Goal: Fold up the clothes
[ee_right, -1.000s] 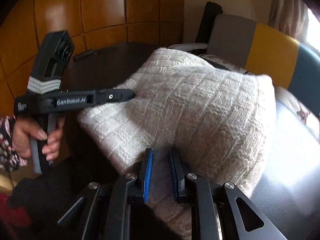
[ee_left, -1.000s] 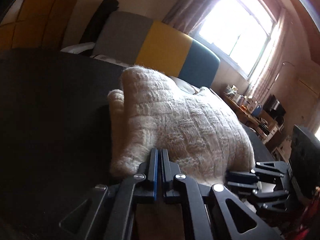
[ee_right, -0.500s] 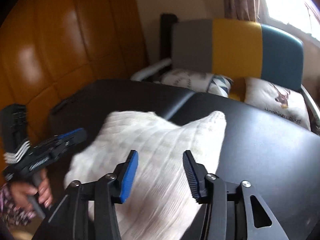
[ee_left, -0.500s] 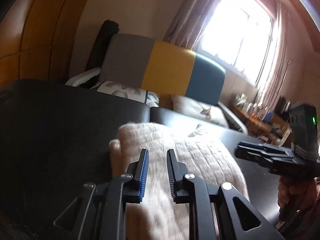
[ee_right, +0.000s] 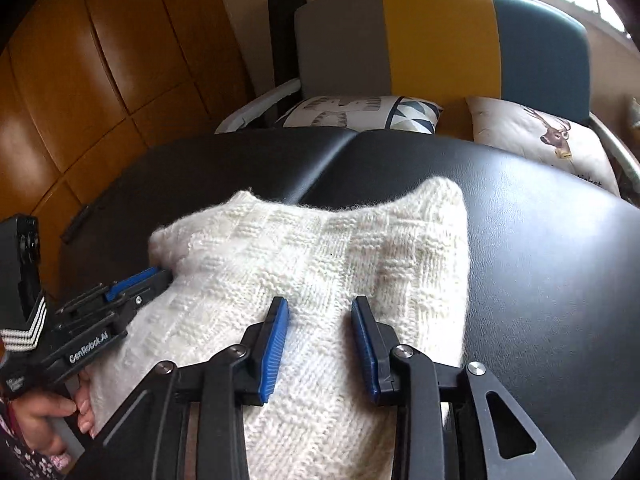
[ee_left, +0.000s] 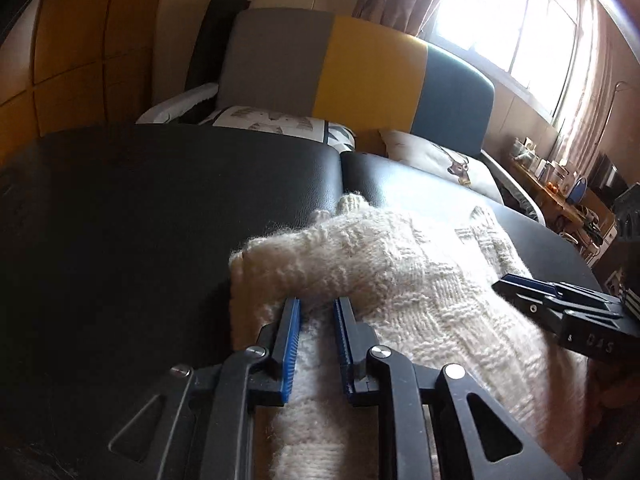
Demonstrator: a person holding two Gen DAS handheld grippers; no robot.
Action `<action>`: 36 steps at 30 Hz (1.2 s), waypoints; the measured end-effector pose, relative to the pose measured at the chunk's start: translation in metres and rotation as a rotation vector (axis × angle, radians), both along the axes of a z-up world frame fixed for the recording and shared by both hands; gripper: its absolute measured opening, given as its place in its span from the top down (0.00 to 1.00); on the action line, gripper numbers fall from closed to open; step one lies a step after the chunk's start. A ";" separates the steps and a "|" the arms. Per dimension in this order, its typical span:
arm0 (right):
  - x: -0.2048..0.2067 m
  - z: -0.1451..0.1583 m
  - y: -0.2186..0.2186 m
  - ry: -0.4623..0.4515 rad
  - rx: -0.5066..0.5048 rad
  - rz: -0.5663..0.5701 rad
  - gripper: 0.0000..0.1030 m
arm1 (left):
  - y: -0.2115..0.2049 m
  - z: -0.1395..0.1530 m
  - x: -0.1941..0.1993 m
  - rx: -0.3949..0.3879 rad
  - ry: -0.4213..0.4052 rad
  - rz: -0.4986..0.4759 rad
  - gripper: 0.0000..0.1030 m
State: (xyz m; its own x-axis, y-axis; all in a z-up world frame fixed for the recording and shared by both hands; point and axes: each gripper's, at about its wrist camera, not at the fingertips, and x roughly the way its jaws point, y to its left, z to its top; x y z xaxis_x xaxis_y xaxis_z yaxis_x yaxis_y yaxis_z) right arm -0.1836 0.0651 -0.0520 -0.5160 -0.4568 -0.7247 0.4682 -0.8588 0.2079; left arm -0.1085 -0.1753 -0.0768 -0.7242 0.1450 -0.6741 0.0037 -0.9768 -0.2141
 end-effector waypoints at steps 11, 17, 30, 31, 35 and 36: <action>0.020 0.040 0.029 -0.013 -0.063 0.035 0.56 | -0.035 0.027 0.028 0.135 0.009 0.038 0.82; 0.045 0.032 0.066 -0.099 -0.131 -0.006 0.39 | -0.048 0.025 0.050 0.341 -0.057 0.027 0.71; 0.046 0.005 0.076 -0.282 -0.279 -0.051 0.36 | -0.054 -0.005 0.031 0.321 -0.208 0.012 0.37; 0.046 0.005 0.076 -0.286 -0.281 -0.048 0.35 | -0.056 -0.006 0.029 0.318 -0.212 0.003 0.37; 0.042 0.003 0.079 -0.314 -0.299 -0.047 0.34 | -0.065 -0.007 0.011 0.343 -0.232 -0.004 0.37; 0.040 0.002 0.079 -0.325 -0.307 -0.046 0.34 | -0.066 -0.009 0.007 0.346 -0.243 -0.015 0.37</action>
